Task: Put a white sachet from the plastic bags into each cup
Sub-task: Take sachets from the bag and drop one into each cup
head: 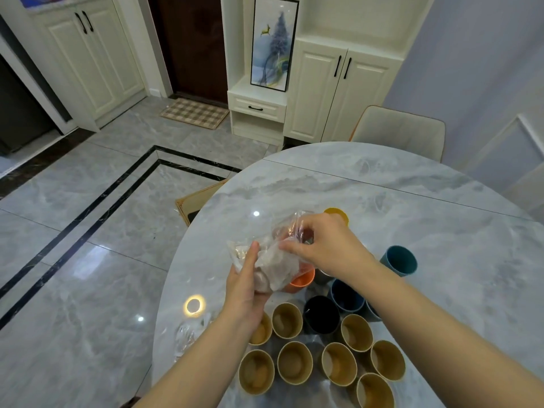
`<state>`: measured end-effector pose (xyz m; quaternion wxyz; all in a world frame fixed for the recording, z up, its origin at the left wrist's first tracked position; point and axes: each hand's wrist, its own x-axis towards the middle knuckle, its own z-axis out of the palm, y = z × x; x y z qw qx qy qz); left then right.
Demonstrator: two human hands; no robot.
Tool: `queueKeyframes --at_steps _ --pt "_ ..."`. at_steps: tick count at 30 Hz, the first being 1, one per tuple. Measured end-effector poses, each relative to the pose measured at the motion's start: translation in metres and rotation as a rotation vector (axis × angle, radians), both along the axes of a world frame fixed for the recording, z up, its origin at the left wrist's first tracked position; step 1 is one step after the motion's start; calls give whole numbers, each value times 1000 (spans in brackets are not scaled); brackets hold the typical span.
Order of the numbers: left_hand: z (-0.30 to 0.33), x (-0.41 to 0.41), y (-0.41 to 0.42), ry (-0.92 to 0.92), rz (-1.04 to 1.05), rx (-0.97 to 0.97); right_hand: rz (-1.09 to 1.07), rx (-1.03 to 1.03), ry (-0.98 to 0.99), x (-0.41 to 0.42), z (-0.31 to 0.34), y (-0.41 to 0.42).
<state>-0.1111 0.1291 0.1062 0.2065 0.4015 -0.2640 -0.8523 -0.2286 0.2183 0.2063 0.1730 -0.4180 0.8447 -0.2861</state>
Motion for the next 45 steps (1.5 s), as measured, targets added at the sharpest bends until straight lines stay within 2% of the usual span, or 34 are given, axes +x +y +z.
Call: queueKeyframes --at_steps 6,9,11,14,21,27,29,31,34,36,37,40,45 --pt "-14 9 -16 102 97 403 -111 -293 -237 -16 7 3" --pt "-26 13 -25 121 147 439 -254 -482 -347 -32 10 2" --pt "-34 15 -33 122 162 437 -374 -524 -368 -45 4 1" --pt "-44 19 -43 137 182 447 -451 -460 -411 -66 -26 -4" --pt "-53 19 -54 100 201 459 -414 -59 -344 -89 -122 -36" --pt "-51 18 -52 52 201 463 -372 160 -393 -87 -149 -60" --pt "-49 17 -52 38 200 469 -326 213 -352 -84 -145 -62" --pt "-48 14 -53 13 200 461 -315 148 -331 -81 -131 -62" --pt "-46 9 -56 2 160 408 -377 -159 -331 -72 -90 -59" --pt "-45 4 -57 -2 131 369 -330 -284 -369 -67 -56 -54" --pt "-45 1 -57 -10 124 347 -260 -280 -388 -64 -39 -51" --pt "-43 -7 -56 -13 93 286 -74 -65 -393 -55 -10 -42" --pt "-38 -13 -52 -2 11 198 42 168 -238 -44 -3 -37"
